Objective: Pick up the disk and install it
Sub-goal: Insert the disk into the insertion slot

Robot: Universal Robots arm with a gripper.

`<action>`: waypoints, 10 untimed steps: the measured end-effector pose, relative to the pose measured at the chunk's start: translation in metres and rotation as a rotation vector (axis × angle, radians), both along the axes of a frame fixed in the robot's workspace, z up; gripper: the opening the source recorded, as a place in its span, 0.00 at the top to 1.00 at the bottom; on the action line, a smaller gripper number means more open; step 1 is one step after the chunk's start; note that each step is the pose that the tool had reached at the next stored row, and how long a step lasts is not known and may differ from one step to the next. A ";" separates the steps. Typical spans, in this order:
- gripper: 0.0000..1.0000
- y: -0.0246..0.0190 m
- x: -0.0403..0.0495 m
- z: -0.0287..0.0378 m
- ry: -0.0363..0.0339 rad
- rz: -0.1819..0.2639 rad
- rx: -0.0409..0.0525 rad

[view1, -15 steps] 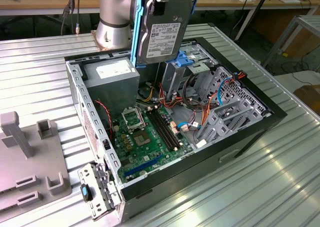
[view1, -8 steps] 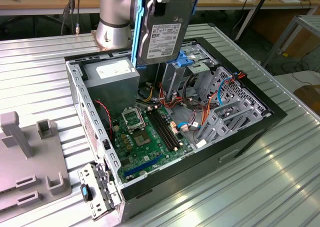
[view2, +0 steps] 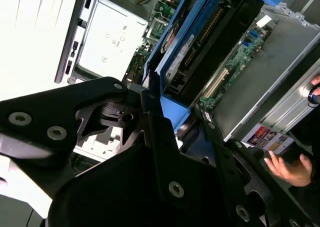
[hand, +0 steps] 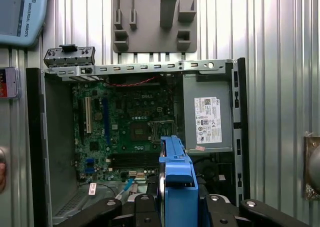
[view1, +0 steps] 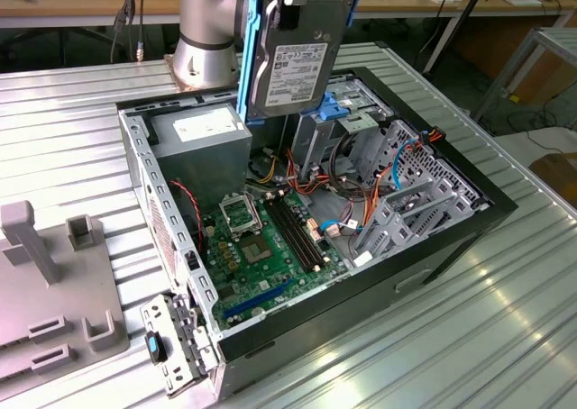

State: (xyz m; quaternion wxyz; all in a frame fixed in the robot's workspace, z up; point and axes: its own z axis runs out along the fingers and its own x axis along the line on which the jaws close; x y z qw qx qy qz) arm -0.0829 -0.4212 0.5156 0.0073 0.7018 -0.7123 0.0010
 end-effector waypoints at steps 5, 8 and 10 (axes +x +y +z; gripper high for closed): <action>0.63 -0.0011 0.0000 0.0000 0.0000 0.000 -0.0003; 0.63 -0.0020 0.0000 0.0000 0.0000 0.000 -0.0010; 0.63 -0.0020 0.0000 0.0000 0.0000 0.000 -0.0009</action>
